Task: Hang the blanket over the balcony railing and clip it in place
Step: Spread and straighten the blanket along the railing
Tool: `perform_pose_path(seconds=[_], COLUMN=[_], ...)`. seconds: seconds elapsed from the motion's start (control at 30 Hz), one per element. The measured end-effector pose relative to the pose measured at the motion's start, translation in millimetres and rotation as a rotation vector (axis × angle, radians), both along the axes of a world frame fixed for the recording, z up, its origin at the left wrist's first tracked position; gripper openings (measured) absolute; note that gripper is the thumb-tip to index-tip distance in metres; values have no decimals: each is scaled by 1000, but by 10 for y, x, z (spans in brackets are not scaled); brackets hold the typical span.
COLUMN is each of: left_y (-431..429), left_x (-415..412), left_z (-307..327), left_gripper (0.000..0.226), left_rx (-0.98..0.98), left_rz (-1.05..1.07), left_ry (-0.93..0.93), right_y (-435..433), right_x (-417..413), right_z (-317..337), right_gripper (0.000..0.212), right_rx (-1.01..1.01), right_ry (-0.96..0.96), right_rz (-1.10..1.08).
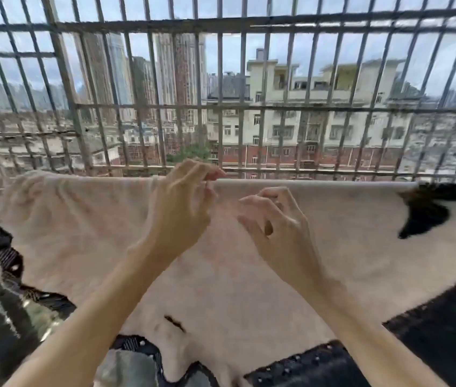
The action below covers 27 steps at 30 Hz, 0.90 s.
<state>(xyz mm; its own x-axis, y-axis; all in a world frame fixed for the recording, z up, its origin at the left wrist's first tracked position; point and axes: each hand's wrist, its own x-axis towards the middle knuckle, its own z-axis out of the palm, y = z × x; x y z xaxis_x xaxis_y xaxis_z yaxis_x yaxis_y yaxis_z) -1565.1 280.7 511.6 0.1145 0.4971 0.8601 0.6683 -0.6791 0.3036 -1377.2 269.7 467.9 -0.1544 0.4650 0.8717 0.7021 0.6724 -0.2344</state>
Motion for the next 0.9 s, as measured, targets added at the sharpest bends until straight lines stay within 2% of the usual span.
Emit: perform_pose_path(seconds=[0.17,0.3,0.4,0.53,0.73,0.9], left_y=[-34,-238,-372,-483,-587,-549], left_x=[1452,2786,3678,4643,5670,6421], left_z=[-123,-305,-559,-839,-811,-776], left_gripper=[25,25,24,30,33,34], left_rx=[-36,-66,-162,-320,-313,-315], left_rz=[-141,-355,-485,-615,-695,-805], left_ry=[-1,-31,-77,-63,0,-7], right_y=[-393,-842,-1187,-1574,-1745,-1439], right_x=[1597,2901,3718,4511,5394,6166], right_z=[-278,-509,-695,-859,-835,-553], right_gripper=[27,28,23,27,29,39], right_rx=[-113,-183,-248,-354,-391,-456], right_ry=[-27,48,136,184,285,407], right_rz=[-294,-460,-575,-748,-867,-886])
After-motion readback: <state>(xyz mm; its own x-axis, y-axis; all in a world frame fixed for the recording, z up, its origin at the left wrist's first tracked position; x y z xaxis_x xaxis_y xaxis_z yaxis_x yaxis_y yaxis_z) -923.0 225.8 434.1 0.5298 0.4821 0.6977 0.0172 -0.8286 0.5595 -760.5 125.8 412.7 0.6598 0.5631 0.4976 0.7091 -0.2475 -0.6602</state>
